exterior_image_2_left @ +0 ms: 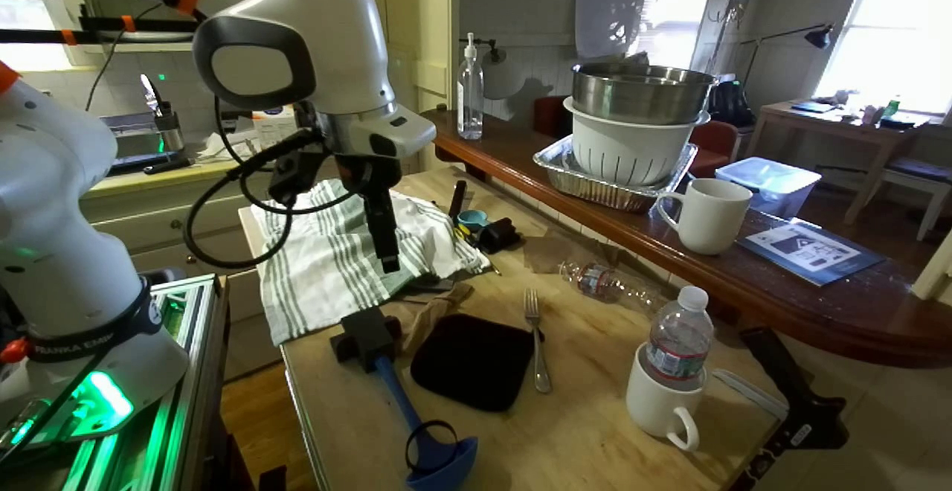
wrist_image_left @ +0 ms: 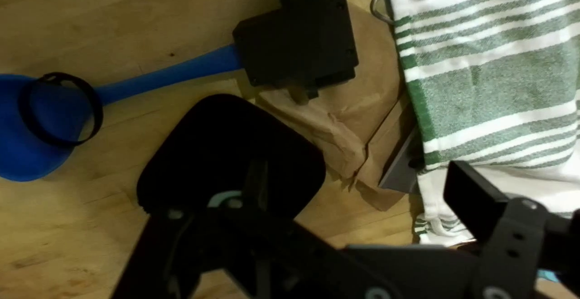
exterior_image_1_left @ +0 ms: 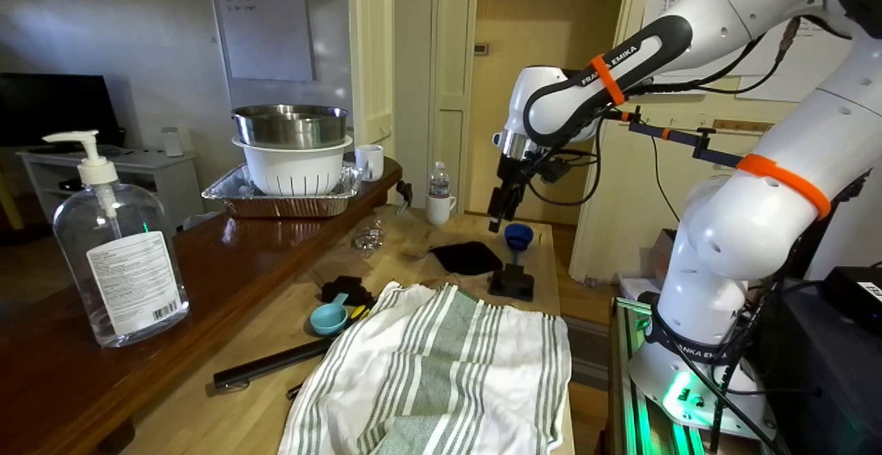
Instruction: Move the brown paper to the left
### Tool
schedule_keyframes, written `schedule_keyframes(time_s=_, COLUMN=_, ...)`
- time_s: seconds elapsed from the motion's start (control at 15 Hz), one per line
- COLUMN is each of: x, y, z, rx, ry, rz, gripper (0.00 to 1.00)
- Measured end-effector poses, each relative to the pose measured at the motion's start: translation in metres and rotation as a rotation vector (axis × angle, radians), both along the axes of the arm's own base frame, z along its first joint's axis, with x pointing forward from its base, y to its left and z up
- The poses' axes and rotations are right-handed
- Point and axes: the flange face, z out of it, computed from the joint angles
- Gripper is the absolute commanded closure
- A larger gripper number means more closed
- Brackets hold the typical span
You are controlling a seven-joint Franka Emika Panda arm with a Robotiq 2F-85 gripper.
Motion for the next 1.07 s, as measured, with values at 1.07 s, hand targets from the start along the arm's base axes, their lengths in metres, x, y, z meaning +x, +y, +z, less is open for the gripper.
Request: schedule_keyframes(time_s=1.07, x=0.031, y=0.03, z=-0.058, rx=-0.014, ry=-0.006, rz=0.172, gripper=0.04)
